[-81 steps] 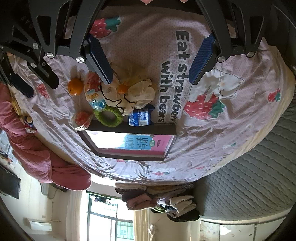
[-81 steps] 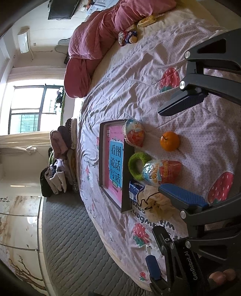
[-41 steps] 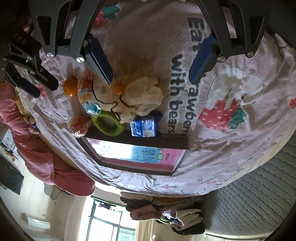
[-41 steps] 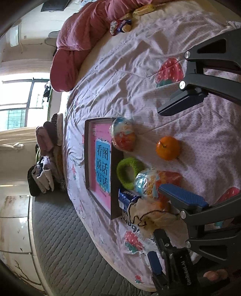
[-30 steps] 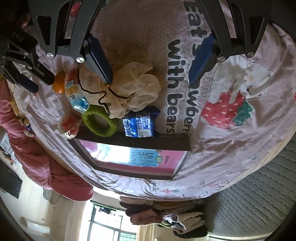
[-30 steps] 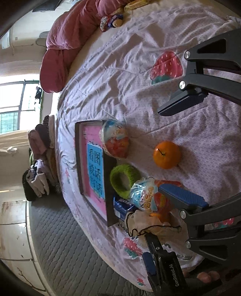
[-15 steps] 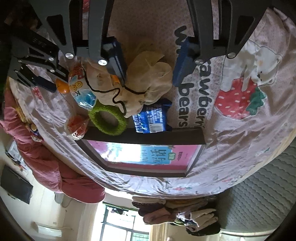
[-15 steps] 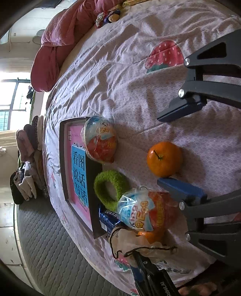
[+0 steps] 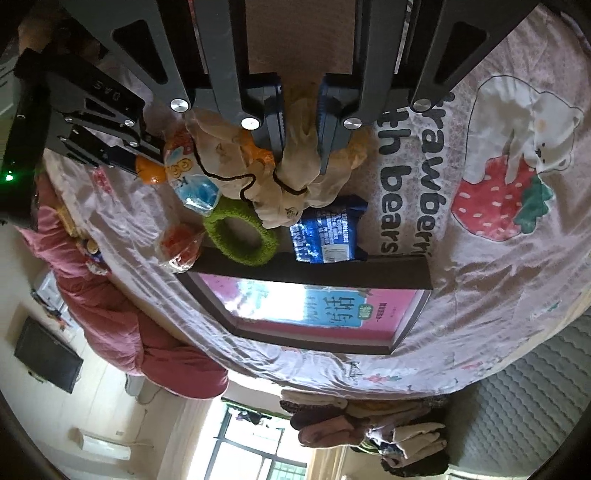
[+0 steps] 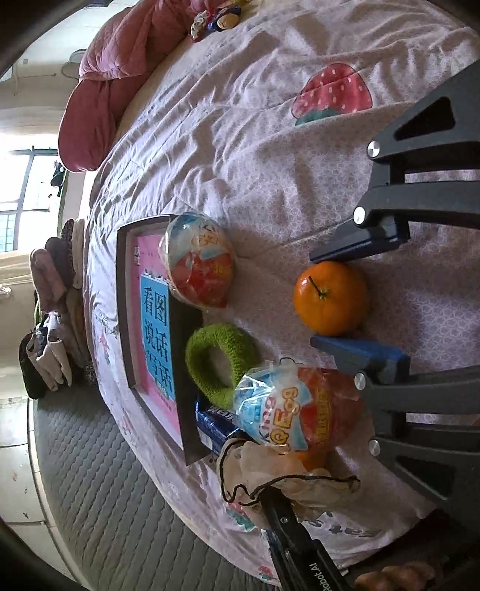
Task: Organize objects
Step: 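Lift the mesh bag with the left tool while the right tool grasps the orange, then carry the mesh bag and orange into the tray and open both tools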
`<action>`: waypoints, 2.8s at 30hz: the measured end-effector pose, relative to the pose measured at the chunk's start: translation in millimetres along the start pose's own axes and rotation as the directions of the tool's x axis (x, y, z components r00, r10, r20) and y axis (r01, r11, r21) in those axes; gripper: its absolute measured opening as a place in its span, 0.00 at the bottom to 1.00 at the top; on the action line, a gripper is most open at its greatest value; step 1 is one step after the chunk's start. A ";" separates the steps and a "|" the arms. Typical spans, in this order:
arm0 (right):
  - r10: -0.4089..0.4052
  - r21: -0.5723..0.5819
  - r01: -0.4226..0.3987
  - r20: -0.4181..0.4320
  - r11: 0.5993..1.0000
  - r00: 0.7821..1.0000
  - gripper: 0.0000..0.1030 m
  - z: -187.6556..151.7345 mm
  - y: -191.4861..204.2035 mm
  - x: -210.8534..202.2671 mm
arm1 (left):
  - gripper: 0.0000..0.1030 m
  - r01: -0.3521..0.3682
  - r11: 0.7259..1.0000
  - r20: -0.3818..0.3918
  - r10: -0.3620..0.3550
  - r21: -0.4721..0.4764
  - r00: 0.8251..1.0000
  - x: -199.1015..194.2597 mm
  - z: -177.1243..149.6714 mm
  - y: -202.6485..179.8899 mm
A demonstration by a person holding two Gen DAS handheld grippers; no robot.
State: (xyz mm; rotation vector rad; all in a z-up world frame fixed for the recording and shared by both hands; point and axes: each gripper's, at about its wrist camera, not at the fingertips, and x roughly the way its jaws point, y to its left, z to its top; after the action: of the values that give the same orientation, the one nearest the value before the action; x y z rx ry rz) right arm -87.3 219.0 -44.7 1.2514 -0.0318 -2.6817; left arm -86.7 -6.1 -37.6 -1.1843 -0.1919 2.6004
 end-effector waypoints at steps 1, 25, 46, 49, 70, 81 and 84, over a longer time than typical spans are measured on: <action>0.002 0.000 -0.002 0.004 1.000 1.000 0.37 0.6 0.1 -0.8 | 0.12 0.003 1.000 0.004 -0.003 -0.001 1.000 -1.2 0.6 -0.2; 0.030 -0.095 -0.017 0.136 0.995 0.990 0.37 39.3 24.7 -35.8 | 0.12 -0.002 1.000 0.076 0.000 0.021 0.997 -22.7 26.0 -5.6; 0.033 -0.101 -0.013 0.199 0.995 0.979 0.37 101.5 27.8 -26.5 | 0.12 -0.037 0.998 0.118 0.030 0.058 0.993 -9.7 89.9 -4.4; 0.028 -0.095 -0.008 0.203 0.995 0.979 0.37 108.4 25.8 -23.1 | 0.12 -0.044 0.997 0.128 0.037 0.057 0.991 -9.2 97.7 -2.7; 0.009 -0.086 0.013 0.249 0.996 0.969 0.37 163.8 21.4 -5.9 | 0.12 -0.098 0.992 0.165 0.085 0.073 0.983 12.8 151.6 10.7; -0.013 -0.101 0.038 0.238 0.994 0.971 0.37 179.4 24.3 13.7 | 0.12 -0.142 0.987 0.171 0.127 0.072 0.977 32.4 169.1 16.8; -0.021 -0.102 0.045 0.231 0.994 0.973 0.37 183.6 24.1 20.7 | 0.12 -0.144 0.987 0.164 0.130 0.073 0.978 39.7 171.7 16.0</action>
State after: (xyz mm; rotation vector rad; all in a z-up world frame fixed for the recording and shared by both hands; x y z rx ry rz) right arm -236.4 181.2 60.4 0.9140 0.1009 -2.8016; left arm -244.3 -10.4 42.8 -0.9951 -0.0318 2.7940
